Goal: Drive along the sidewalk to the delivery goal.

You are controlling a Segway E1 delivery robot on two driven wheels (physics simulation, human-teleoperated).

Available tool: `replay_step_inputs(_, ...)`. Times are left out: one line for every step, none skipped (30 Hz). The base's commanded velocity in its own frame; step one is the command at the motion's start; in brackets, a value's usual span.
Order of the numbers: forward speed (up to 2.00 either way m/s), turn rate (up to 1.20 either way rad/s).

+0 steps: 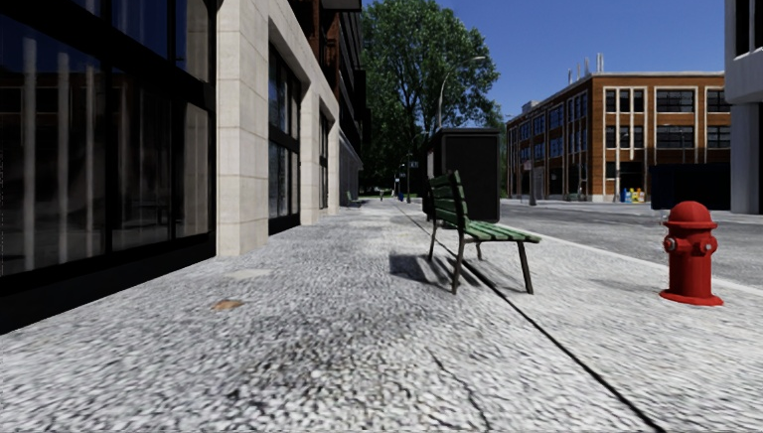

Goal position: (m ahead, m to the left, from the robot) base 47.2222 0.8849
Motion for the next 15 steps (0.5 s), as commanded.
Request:
replay_step_inputs(2.00, 0.00)
replay_step_inputs(2.00, 0.00)
replay_step_inputs(2.00, 0.00)
replay_step_inputs(2.00, 0.00)
replay_step_inputs(2.00, 0.00)
replay_step_inputs(2.00, 0.00)
replay_step_inputs(2.00, 0.00)
replay_step_inputs(2.00, 0.00)
replay_step_inputs(2.00, 0.00)
replay_step_inputs(2.00, 0.00)
replay_step_inputs(2.00, 0.00)
replay_step_inputs(2.00, 0.00)
replay_step_inputs(2.00, 0.00)
replay_step_inputs(2.00, 0.00)
replay_step_inputs(2.00, 0.00)
